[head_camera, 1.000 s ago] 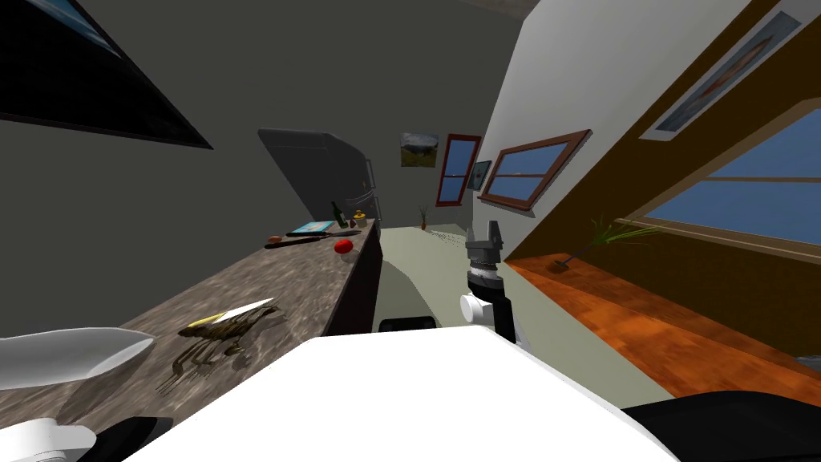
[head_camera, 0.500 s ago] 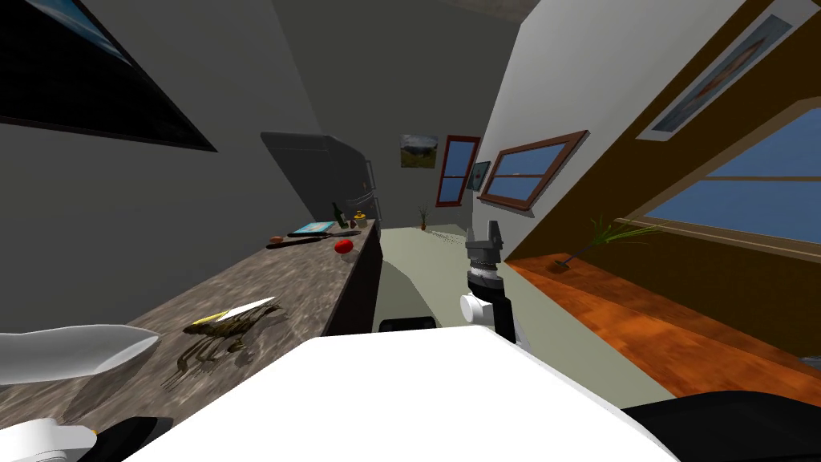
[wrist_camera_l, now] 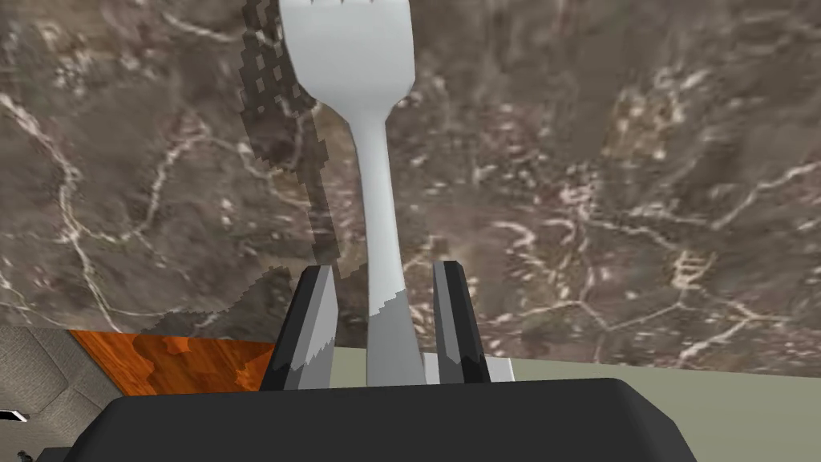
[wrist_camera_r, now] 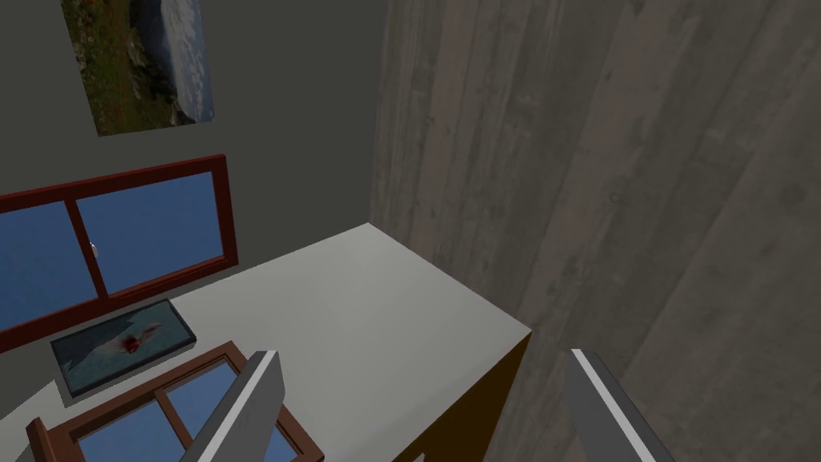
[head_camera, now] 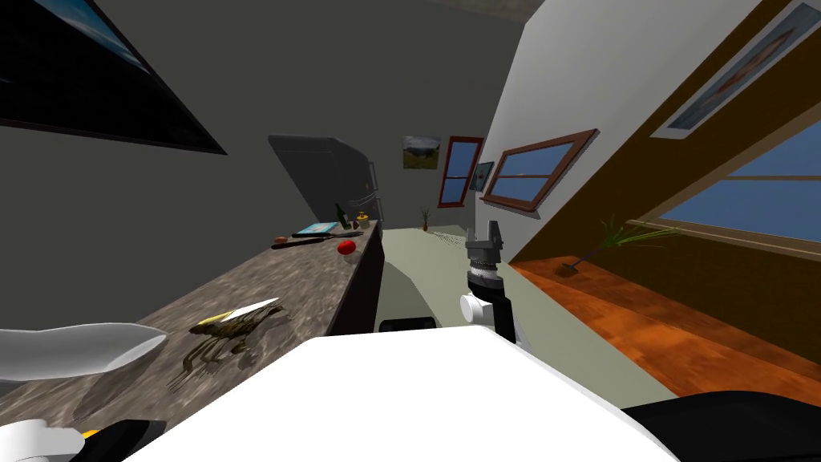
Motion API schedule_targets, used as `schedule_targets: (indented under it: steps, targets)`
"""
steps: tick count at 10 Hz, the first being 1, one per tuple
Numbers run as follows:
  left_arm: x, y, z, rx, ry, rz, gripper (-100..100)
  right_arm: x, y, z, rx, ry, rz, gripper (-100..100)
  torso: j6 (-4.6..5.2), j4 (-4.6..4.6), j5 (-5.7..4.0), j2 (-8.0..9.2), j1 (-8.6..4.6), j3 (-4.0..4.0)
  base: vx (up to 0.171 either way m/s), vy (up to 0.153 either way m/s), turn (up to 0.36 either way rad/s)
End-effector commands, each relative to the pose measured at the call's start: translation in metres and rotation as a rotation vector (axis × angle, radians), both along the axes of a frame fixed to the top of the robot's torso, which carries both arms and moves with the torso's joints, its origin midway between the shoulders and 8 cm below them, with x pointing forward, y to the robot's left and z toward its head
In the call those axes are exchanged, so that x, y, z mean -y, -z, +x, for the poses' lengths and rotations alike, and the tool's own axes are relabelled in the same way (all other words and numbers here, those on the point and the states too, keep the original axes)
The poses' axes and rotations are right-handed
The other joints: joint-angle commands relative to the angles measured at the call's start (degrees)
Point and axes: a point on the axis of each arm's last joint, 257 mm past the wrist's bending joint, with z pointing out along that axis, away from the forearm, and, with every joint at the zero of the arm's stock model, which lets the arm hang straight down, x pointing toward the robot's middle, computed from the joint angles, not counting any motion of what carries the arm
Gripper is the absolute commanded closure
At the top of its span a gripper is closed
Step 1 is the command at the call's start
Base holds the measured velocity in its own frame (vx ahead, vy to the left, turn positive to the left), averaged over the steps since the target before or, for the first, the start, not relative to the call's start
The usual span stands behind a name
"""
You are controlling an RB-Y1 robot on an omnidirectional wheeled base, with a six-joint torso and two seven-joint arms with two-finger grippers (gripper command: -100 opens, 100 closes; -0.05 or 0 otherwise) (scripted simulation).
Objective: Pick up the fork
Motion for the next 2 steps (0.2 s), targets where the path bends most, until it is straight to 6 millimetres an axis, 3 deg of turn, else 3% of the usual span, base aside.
schedule_targets:
  steps: [1, 2]
  targets:
    - [0.0, 0.0, 0.0, 0.0, 0.0, 0.0, 100, 0.0, 0.0, 0.0, 0.0, 0.0, 0.0, 0, 0.0, 0.0, 0.0, 0.0, 0.0, 0.0, 0.017, 0.017, -0.006]
    - [0.0002, -0.0002, 0.0003, 0.0, -0.001, 0.0, 0, 0.0, 0.0, 0.0, 0.0, 0.0, 0.0, 0, -0.01, 0.02, -0.01, 0.1, -0.09, 0.05, 0.0, 0.0, 0.0]
